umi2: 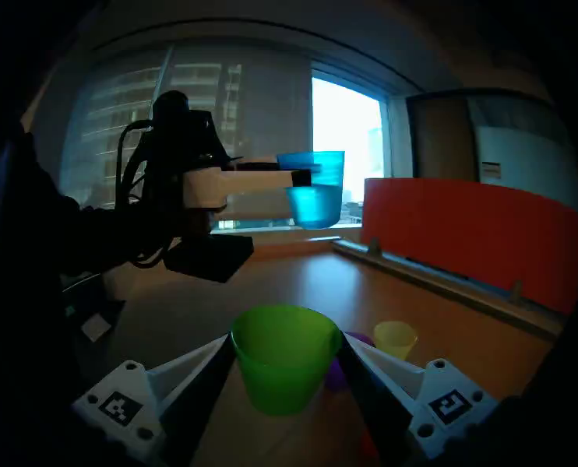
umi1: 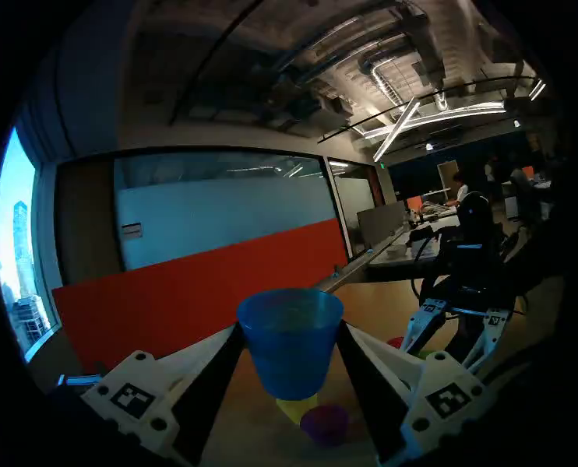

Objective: Pour water

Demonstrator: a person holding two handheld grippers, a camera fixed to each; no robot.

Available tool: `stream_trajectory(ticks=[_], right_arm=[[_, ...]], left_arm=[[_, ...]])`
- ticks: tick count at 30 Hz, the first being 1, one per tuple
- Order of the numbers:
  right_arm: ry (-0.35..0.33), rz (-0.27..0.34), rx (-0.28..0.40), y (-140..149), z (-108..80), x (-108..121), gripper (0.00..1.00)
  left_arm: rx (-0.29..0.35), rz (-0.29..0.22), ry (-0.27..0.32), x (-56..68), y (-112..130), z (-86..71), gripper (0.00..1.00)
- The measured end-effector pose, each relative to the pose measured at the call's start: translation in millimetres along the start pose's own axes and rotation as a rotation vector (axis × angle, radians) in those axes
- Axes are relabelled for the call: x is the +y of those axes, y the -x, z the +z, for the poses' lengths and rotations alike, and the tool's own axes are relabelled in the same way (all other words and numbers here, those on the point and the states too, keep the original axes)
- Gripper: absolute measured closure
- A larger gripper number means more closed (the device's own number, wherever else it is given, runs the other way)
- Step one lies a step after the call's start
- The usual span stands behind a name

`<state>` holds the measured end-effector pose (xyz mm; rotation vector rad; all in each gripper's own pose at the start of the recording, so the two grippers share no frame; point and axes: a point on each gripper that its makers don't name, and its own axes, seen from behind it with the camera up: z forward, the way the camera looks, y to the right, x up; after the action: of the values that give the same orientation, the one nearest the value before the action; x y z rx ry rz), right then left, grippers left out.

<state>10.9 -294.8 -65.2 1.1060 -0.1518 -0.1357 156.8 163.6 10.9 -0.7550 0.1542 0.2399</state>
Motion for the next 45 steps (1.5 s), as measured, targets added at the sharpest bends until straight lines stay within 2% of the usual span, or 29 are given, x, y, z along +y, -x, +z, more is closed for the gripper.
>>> stream_trajectory(ticks=[12, 45], right_arm=[[-0.025, 0.001, -0.005, 0, 6.4, -1, 0.07], [-0.081, -0.008, -0.005, -2, 15.8, -5, 0.07]], left_arm=[[0.013, 0.070, 0.011, 9.3, -1, -2.6, 0.16], [0.022, 0.205, 0.029, 27.2, -4, -3.5, 0.16]])
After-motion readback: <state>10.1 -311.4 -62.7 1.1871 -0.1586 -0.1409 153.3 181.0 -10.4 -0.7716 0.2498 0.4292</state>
